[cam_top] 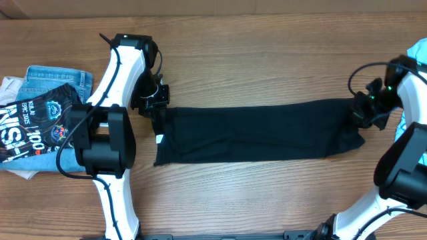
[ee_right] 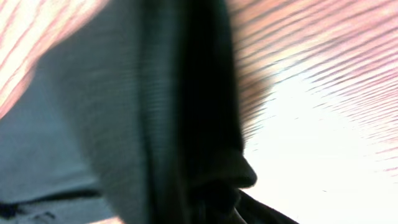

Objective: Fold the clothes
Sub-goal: 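Grasp the strip's right end with the right gripper and fold it leftward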

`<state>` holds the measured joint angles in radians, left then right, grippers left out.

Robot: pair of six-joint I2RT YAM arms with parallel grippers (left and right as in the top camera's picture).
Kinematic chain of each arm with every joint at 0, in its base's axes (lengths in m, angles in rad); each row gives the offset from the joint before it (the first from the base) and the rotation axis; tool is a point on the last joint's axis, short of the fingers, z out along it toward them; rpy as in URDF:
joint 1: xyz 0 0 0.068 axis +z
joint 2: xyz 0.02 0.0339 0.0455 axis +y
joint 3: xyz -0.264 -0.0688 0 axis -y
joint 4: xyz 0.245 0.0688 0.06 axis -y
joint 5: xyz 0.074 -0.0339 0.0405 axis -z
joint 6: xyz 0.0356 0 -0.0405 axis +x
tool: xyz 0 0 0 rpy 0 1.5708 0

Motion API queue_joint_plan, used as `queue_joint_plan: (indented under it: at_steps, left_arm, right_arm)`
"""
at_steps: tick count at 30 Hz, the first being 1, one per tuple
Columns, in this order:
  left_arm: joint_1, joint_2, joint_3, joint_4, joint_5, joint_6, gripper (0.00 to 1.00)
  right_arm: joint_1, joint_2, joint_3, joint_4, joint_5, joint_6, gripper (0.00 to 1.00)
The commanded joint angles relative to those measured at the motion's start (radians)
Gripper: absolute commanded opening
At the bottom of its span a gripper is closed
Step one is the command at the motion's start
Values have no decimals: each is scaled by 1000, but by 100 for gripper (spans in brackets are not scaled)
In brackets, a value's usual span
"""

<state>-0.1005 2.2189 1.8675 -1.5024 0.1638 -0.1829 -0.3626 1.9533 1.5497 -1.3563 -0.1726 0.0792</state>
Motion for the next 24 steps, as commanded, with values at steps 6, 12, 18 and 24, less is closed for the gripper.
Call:
queue_joint_plan:
  at_steps: [6,12,18,24]
  left_arm:
    - [-5,-12,3,1,13,1,34]
    - [-5,-12,3,1,13,0,34]
    - [-5,-12,3,1,13,0,35]
    - [-5,-12,3,0,13,0,35]
  right_arm:
    - [306,-12,23,-40,4,23,4]
    - [515,-12,23,-2,4,53,4]
    - [660,-12,23,36,4,56,14]
    - [723,-12,23,58,3,56,21]
